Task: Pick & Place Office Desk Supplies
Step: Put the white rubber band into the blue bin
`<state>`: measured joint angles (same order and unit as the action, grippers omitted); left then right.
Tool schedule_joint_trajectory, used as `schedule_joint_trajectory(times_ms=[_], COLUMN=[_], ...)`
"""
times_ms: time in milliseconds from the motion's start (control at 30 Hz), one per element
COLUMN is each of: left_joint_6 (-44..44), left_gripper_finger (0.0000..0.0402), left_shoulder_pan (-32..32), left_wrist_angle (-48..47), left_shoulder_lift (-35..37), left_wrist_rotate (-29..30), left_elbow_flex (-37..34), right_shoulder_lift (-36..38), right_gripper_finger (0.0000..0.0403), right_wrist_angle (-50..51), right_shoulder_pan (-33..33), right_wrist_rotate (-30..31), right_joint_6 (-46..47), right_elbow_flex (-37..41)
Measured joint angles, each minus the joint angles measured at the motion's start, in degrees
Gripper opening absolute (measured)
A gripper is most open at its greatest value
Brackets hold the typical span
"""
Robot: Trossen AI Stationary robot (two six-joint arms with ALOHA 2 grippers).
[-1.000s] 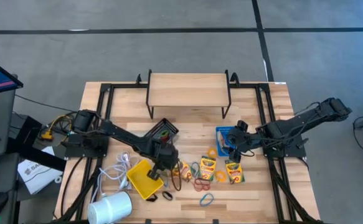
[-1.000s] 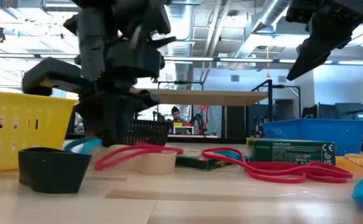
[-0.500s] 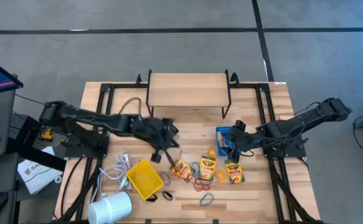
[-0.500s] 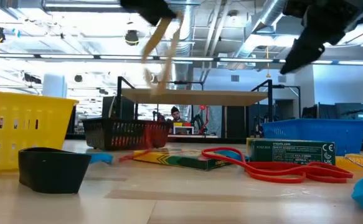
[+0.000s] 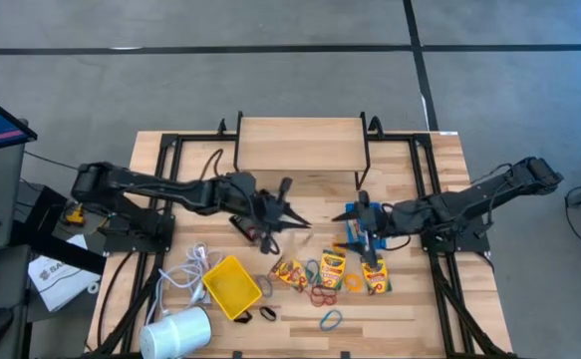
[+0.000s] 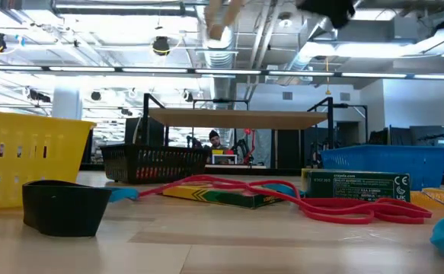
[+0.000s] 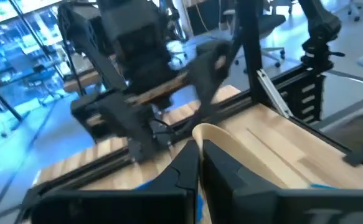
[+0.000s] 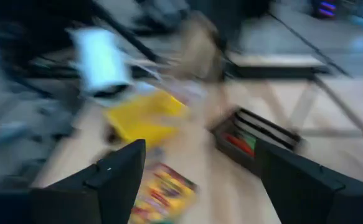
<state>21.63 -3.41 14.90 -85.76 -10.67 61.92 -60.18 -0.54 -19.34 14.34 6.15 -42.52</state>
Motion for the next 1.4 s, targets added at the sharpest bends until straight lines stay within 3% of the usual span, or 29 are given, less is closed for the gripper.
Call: schedule_joint_trajectory(times_ms=[133,367,533,600,733,833,1033,1200,1400], left_joint_6=[0.5,3.4,3.8,3.9,7.5,9.2,5.7,-2.2,-9.5], left_gripper_finger=[0.0003,0.0003,0.0004,0.0009,0.0036,0.0072,0.015,0.0187,0.0191], left_shoulder_pan=[1.3,0.9,0.9,0.9,0.9,0.5,0.3,-0.1,-1.0], left_wrist_angle=[5.7,5.8,5.2,4.9,-0.3,-8.6,-27.8,-29.2,-25.9], left_shoulder_lift=[-5.3,-13.3,-15.0,-15.1,-12.8,-9.3,-2.2,1.8,3.0], left_wrist_rotate=[-4.0,-9.2,-10.9,-10.7,-10.3,-6.9,4.1,4.7,4.6], left_elbow_flex=[1.6,11.1,13.9,13.8,13.8,13.9,13.4,7.8,0.0], right_shoulder_lift=[-0.1,-1.2,-2.6,-3.3,-3.9,-3.2,-0.5,-0.5,-0.9], right_gripper_finger=[0.0297,0.0297,0.0281,0.0231,0.0042,0.0011,0.0003,0.0002,0.001], right_wrist_angle=[-1.8,-0.7,-0.2,0.6,2.5,6.0,20.3,31.2,38.7], right_shoulder_pan=[0.0,1.6,2.9,3.1,3.1,3.0,2.0,1.7,1.9], right_wrist_rotate=[-2.6,-2.4,-2.3,-2.3,-2.1,2.0,11.8,14.8,14.2], right_joint_6=[-0.1,1.3,1.8,1.6,0.8,2.4,7.8,15.6,20.8], right_elbow_flex=[0.0,0.0,0.0,0.0,0.0,0.0,0.0,0.0,0.0])
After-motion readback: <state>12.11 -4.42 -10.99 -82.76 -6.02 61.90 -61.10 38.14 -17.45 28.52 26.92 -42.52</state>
